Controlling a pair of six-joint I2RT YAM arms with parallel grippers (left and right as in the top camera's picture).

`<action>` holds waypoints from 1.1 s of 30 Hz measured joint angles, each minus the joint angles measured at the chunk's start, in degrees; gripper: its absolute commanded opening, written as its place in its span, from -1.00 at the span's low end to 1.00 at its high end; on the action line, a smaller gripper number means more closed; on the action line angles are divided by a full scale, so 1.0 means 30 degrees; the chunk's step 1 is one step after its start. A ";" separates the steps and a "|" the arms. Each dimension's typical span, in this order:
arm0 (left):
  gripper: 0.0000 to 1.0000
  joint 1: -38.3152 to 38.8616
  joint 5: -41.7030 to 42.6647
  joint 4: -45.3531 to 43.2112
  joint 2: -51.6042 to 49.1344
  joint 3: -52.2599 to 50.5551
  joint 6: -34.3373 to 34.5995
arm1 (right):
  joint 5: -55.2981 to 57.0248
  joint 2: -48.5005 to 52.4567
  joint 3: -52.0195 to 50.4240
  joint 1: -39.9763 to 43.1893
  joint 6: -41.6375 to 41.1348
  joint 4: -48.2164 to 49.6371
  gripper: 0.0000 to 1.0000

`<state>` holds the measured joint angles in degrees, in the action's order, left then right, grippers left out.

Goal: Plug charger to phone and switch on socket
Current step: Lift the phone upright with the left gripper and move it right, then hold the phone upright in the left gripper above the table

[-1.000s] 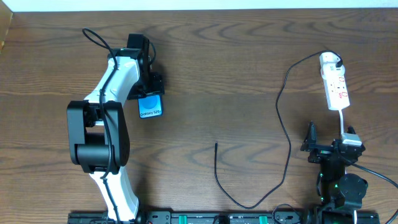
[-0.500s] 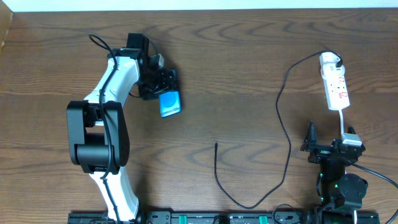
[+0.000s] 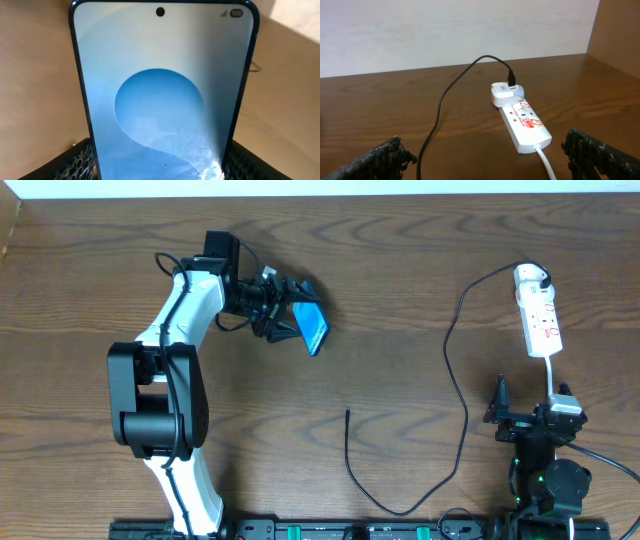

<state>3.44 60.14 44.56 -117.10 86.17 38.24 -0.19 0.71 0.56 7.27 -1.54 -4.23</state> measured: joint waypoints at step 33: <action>-0.86 0.0000 0.8080 0.0000 0.0000 0.0000 0.6827 | 0.0000 0.0000 0.0000 0.0000 0.0000 0.0000 0.99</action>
<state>3.44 84.38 44.56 -117.10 86.17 58.72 -0.19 0.71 0.56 7.27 -1.54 -4.23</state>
